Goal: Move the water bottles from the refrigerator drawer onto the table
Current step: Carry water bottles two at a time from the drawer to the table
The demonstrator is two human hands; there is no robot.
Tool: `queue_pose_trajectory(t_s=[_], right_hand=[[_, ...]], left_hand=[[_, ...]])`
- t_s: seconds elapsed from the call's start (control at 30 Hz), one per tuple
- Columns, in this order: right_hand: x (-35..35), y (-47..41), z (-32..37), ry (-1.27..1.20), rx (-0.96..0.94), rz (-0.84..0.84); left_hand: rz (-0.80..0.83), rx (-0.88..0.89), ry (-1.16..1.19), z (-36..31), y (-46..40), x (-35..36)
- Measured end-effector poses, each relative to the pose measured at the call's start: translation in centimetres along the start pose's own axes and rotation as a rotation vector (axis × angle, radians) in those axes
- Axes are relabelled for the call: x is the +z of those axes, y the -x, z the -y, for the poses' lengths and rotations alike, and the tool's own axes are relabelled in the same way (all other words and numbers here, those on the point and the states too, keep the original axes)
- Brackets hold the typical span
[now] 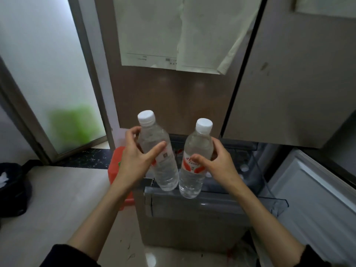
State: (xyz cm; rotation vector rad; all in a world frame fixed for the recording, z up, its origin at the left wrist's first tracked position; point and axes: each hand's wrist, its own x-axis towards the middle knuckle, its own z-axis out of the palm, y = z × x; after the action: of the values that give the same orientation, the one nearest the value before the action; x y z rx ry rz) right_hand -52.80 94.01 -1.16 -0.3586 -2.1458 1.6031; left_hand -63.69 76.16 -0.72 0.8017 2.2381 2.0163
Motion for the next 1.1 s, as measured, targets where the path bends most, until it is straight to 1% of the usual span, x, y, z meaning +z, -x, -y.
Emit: queue_pose_trajectory(t_s=[0.1, 0.2, 0.33, 0.47, 0.57, 0.67, 0.73, 0.9, 1.1], right_hand=[[0.6, 2.3, 0.8, -0.113, -0.024, 0.072], [2.1, 5.2, 0.8, -0.151, -0.011, 0.150], [5.6, 8.1, 1.1, -0.177, -0.002, 0.283], [10.7, 10.6, 2.6, -0.218, -0.010, 0.416], [15.2, 12.9, 4.6, -0.224, -0.054, 0.529], [20.3, 15.6, 6.6, -0.224, -0.084, 0.643], [24.3, 17.6, 7.7, -0.232, -0.076, 0.710], [35.2, 24.3, 10.5, -0.253, -0.078, 0.858], [47.3, 33.0, 14.4, -0.281, -0.045, 1.067]], left_hand=[[-0.181, -0.037, 0.111, -1.1, 3.7, 0.1], [-0.326, -0.105, 0.173, -1.3, 7.8, -0.9], [-0.432, -0.153, 0.070, -1.2, 13.3, -4.1], [-0.550, -0.210, -0.002, -1.6, 18.6, -8.9], [-0.674, -0.229, -0.051, -2.2, 22.1, -13.0], [-0.756, -0.226, -0.102, -2.9, 26.2, -17.4], [-0.814, -0.238, -0.133, -3.2, 29.5, -20.5], [-0.954, -0.334, -0.157, -2.8, 38.4, -29.0], [-1.082, -0.368, -0.224, -3.9, 47.8, -40.3]])
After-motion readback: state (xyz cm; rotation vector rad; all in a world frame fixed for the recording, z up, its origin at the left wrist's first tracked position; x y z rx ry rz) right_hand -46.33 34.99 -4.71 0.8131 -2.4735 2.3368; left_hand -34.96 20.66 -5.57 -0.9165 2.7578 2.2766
